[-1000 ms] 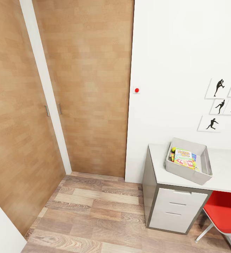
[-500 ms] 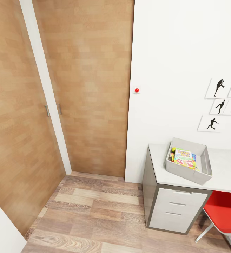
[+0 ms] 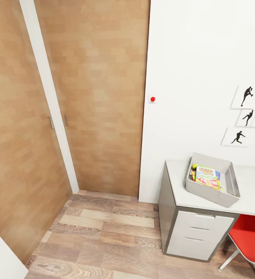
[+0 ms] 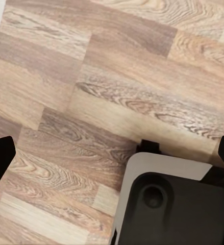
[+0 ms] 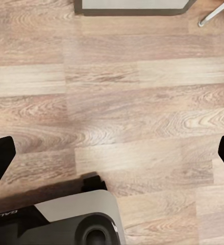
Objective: Put all the toys in the child's room - the three board games (two on the bed and one on the table), the two jigsaw puzzles on the table, and the tennis ball on the table - inside the toy box on the table in the child's room.
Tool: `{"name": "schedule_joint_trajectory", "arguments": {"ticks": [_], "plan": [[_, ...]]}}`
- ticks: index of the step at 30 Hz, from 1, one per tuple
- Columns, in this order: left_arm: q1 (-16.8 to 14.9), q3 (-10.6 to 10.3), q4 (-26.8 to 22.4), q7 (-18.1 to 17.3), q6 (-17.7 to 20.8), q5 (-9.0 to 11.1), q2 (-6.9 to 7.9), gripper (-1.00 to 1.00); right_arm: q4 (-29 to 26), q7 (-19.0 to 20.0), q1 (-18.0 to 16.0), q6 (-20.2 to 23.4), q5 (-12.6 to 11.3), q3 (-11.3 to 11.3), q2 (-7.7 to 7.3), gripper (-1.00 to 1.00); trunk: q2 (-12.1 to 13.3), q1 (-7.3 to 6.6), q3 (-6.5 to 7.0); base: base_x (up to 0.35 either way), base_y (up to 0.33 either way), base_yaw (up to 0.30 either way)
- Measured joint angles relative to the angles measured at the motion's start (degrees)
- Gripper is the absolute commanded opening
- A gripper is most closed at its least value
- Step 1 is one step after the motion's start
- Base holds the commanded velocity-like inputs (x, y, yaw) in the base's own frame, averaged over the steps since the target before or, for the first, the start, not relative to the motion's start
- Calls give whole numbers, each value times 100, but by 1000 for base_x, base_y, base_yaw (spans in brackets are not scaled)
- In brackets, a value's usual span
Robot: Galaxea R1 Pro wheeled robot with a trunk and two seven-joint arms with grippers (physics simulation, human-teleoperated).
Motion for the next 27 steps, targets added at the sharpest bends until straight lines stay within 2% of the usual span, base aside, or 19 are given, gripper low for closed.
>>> {"name": "schedule_joint_trajectory", "arguments": {"ticks": [15,17,19,21,24,27], "plan": [[65,-5,0,-15,3,-41,9,100,3,-1,16,86,4,0,-14,100,0,1,-66,7,3,0],[94,-10,0,-23,2,-132,10,100,2,-1,19,108,6,0,-20,100,0,1,-76,0,0,-3],[120,-17,0,-21,0,-305,9,100,1,-1,30,150,14,0,-23,100,0,1,-87,0,0,-28],[143,-20,0,-20,-4,-591,5,100,0,-1,68,244,25,-5,-25,100,0,1,-97,0,0,-60],[179,-16,0,-19,-8,-801,-6,100,0,-2,96,348,31,-4,-26,100,0,1,-114,0,0,-82],[203,-15,0,-19,-4,-887,-14,100,0,-6,135,408,38,-5,-27,100,0,1,-131,0,0,-99]]}}
